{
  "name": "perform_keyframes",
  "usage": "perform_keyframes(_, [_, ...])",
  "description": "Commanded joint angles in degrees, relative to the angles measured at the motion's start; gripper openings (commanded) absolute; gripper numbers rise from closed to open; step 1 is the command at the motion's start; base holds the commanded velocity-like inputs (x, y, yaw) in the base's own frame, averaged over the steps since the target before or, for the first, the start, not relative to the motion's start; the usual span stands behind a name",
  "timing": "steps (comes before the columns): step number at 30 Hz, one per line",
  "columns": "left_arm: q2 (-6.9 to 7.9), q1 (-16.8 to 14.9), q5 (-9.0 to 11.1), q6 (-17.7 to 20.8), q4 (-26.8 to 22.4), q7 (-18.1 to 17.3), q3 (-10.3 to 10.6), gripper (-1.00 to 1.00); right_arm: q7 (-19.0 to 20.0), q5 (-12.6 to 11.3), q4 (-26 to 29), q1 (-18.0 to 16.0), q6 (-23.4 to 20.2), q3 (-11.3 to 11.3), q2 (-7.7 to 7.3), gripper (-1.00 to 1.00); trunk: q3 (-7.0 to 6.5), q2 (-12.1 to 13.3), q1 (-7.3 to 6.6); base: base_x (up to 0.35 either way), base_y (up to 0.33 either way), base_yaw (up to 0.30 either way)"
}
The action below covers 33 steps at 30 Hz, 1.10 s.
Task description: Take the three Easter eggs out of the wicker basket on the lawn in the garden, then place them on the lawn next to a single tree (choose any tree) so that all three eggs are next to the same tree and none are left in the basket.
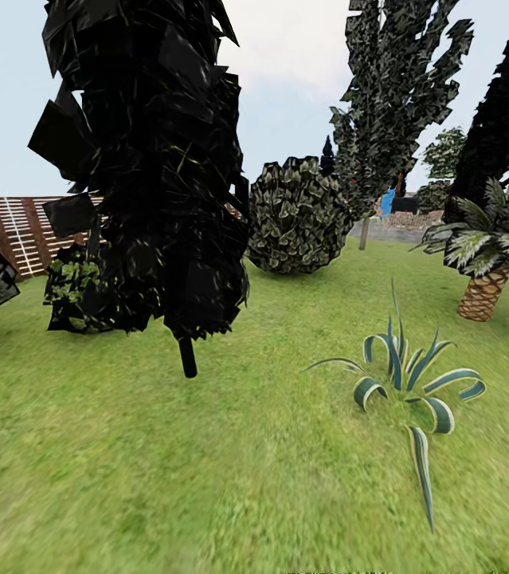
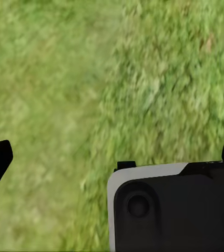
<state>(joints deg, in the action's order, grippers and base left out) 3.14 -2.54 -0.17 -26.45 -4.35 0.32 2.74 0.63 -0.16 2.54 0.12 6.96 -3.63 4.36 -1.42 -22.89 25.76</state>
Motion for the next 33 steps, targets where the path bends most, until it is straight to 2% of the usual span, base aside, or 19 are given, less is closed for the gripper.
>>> perform_keyframes(1, [0.02, -0.01, -0.01, -0.18, 0.04, 0.03, 0.25, 1.0, 0.07, -0.02, 0.01, 0.0, 0.16, -0.35, 0.02, 1.0, 0.01, -0.03, 0.02, 0.0, 0.0, -0.295])
perform_keyframes(33, [0.02, -0.01, -0.08, -0.19, 0.04, 0.03, 0.25, 1.0, 0.07, -0.02, 0.1, 0.05, 0.65, -0.76, -0.05, 1.0, 0.01, -0.03, 0.02, 0.0, 0.0, -0.296])
